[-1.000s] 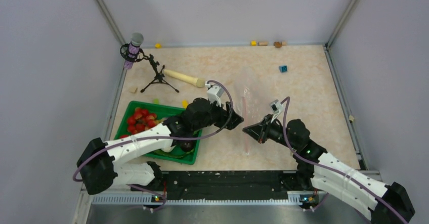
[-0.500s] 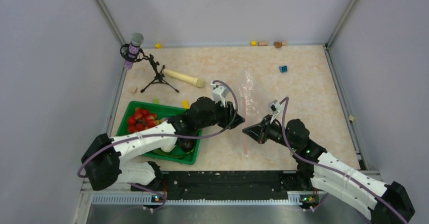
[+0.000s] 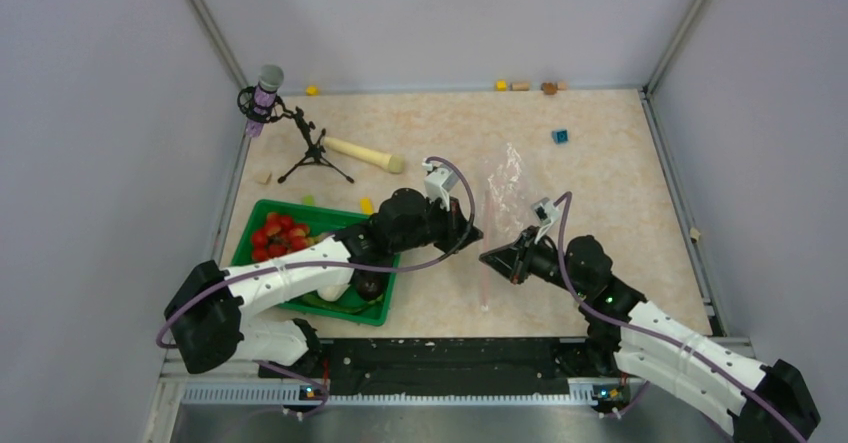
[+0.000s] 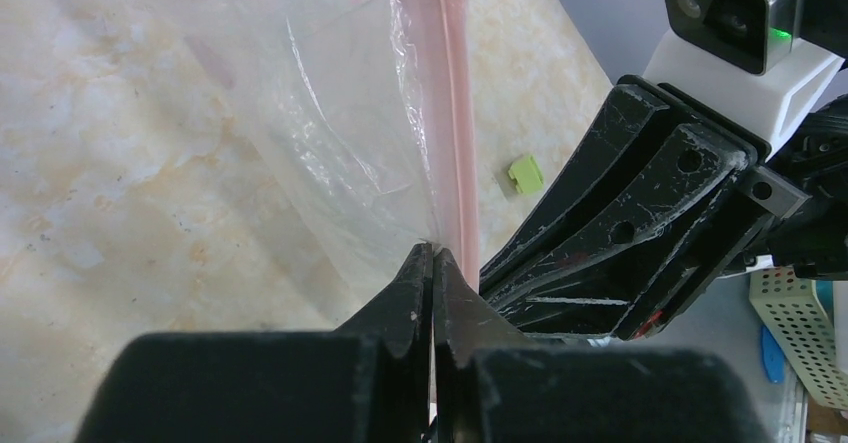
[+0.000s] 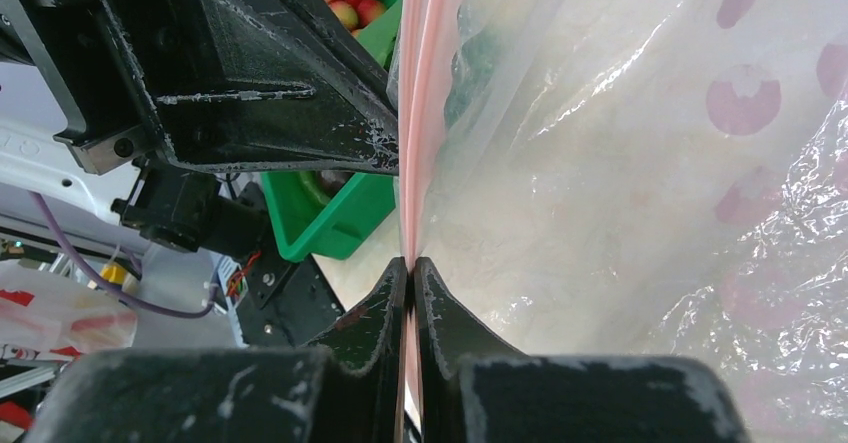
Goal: Place the food in the zip-top bag and seal the zipper
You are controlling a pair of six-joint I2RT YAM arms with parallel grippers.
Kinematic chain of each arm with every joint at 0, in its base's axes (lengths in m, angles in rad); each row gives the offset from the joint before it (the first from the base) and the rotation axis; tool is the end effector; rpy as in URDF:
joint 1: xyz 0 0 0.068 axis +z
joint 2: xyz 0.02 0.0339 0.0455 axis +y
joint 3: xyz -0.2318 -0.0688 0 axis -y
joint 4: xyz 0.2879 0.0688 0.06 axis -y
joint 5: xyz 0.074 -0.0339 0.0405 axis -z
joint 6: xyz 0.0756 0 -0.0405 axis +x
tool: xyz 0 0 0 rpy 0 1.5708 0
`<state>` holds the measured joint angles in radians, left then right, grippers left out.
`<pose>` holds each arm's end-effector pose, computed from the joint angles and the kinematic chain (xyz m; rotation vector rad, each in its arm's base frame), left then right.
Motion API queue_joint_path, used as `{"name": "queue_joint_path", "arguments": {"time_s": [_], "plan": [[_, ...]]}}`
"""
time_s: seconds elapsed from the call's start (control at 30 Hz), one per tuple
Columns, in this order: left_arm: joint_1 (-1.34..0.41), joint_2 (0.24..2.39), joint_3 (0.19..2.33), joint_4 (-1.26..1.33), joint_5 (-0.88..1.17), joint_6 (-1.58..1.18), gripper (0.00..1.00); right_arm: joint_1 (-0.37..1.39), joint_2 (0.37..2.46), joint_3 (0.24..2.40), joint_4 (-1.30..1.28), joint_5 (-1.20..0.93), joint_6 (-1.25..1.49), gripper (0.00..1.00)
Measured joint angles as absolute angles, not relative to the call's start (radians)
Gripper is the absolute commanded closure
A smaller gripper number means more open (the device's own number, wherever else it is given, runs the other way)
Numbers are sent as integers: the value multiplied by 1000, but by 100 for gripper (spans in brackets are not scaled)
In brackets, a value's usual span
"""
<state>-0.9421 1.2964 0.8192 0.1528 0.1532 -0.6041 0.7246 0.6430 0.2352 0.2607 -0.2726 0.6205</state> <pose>0.2150 -0.3153 0.2103 0.4617 2.0254 -1.1551 0.1870 0.1927 0.1719 -0.3168 1.8473 1.2001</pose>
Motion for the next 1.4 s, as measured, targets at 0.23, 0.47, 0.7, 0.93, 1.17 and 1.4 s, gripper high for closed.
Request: {"name": "queue_joint_path", "arguments": {"time_s": [0.23, 0.47, 0.7, 0.93, 1.17, 1.4], "plan": [[-942, 1271, 783, 187, 160, -595, 100, 725, 595, 235, 233, -244, 622, 58], [-942, 1250, 750, 197, 159, -575, 100, 725, 484, 236, 149, -187, 621, 44], [-942, 1250, 736, 203, 156, -573, 100, 725, 489, 279, 36, -89, 617, 44], [-942, 1250, 736, 209, 156, -573, 100, 725, 619, 320, 41, -79, 596, 48], [-942, 1250, 736, 209, 151, -574, 100, 725, 707, 325, 78, -57, 597, 52], [-942, 1250, 736, 210, 121, -595, 100, 735, 775, 325, 162, -36, 622, 55]]}}
